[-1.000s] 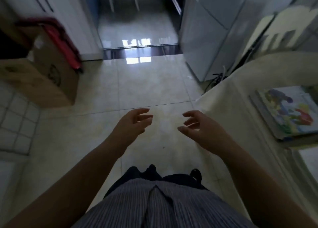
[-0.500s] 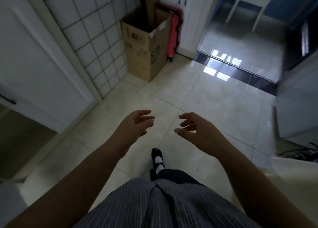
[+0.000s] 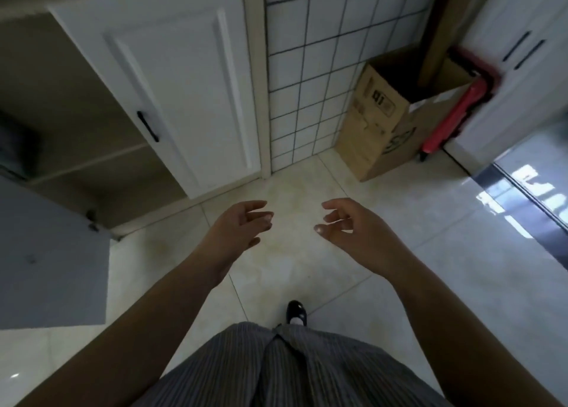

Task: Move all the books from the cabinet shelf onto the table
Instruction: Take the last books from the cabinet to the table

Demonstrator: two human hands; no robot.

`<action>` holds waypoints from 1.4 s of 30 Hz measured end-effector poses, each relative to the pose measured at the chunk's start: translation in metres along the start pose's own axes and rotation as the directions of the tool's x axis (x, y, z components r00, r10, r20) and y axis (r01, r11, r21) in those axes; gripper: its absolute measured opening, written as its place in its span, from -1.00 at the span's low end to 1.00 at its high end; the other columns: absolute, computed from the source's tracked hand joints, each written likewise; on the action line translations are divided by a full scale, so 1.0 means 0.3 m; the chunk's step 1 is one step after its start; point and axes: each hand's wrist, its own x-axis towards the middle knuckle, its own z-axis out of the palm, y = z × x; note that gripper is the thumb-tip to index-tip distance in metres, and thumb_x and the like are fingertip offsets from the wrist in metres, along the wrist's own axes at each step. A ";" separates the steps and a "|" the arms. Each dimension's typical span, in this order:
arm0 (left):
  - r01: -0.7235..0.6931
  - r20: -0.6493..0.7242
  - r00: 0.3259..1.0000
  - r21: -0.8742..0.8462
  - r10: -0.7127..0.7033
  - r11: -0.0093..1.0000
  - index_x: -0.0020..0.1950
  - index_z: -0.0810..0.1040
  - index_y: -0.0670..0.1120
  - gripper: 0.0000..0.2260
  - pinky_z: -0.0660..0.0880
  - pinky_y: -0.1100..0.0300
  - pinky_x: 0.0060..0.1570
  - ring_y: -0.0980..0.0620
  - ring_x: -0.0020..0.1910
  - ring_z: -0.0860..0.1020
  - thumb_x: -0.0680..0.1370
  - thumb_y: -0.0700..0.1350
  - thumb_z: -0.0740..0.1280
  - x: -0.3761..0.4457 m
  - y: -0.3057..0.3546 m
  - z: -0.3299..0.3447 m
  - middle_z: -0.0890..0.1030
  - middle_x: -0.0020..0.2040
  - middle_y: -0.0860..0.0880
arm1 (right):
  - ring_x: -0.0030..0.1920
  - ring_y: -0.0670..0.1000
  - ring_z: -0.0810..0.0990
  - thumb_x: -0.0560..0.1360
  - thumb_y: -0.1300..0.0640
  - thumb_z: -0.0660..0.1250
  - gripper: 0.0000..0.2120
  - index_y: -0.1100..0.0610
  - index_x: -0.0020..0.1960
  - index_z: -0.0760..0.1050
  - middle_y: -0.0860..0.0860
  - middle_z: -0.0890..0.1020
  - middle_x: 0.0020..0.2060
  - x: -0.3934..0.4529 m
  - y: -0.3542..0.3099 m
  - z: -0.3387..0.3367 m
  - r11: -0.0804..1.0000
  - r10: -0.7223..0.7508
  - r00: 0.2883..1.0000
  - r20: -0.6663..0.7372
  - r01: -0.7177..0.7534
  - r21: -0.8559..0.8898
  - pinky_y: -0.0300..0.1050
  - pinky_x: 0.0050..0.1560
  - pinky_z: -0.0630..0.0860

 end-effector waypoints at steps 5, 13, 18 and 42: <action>0.017 -0.155 0.987 -0.086 -0.030 0.996 0.21 0.44 0.00 -0.77 0.46 0.06 0.21 0.10 0.09 0.58 0.57 -0.19 0.28 0.057 0.031 -0.092 0.61 0.09 0.06 | -0.02 -0.24 0.53 0.44 -0.01 0.40 -0.61 -0.03 0.24 0.43 -0.14 0.56 -0.01 0.193 -0.068 0.017 0.997 -0.077 0.989 0.123 0.080 -0.024 -0.37 -0.11 0.40; -0.021 -0.445 0.890 -0.261 -0.101 0.965 0.16 0.47 0.04 -0.79 0.48 0.08 0.17 0.08 0.09 0.59 0.55 -0.15 0.31 0.045 0.020 -0.313 0.62 0.09 0.03 | 0.00 -0.24 0.56 0.44 -0.01 0.40 -0.66 -0.07 0.19 0.44 -0.17 0.55 -0.01 0.456 -0.260 0.166 0.969 -0.200 0.905 0.375 0.240 -0.062 -0.24 -0.03 0.46; -0.091 -0.577 0.807 -0.339 -0.130 0.936 0.24 0.49 -0.01 -0.73 0.48 0.06 0.19 0.08 0.10 0.60 0.54 -0.14 0.32 0.041 0.019 -0.533 0.64 0.10 0.04 | -0.04 -0.21 0.58 0.42 0.03 0.43 -0.70 -0.10 0.11 0.44 -0.17 0.55 -0.04 0.598 -0.449 0.338 0.935 -0.280 0.838 0.469 0.348 -0.064 -0.22 -0.01 0.47; -0.267 -0.750 0.649 -0.380 -0.126 0.886 0.45 0.16 0.10 -0.43 0.42 0.39 -0.08 0.18 0.09 0.42 0.53 -0.18 0.34 0.428 0.022 -1.724 0.39 0.18 0.12 | 0.17 -0.17 0.49 0.46 -0.03 0.37 -0.76 -0.25 0.05 0.40 -0.20 0.52 0.11 1.303 -1.223 1.328 0.942 -0.216 0.677 0.704 0.335 -0.034 -0.23 0.08 0.45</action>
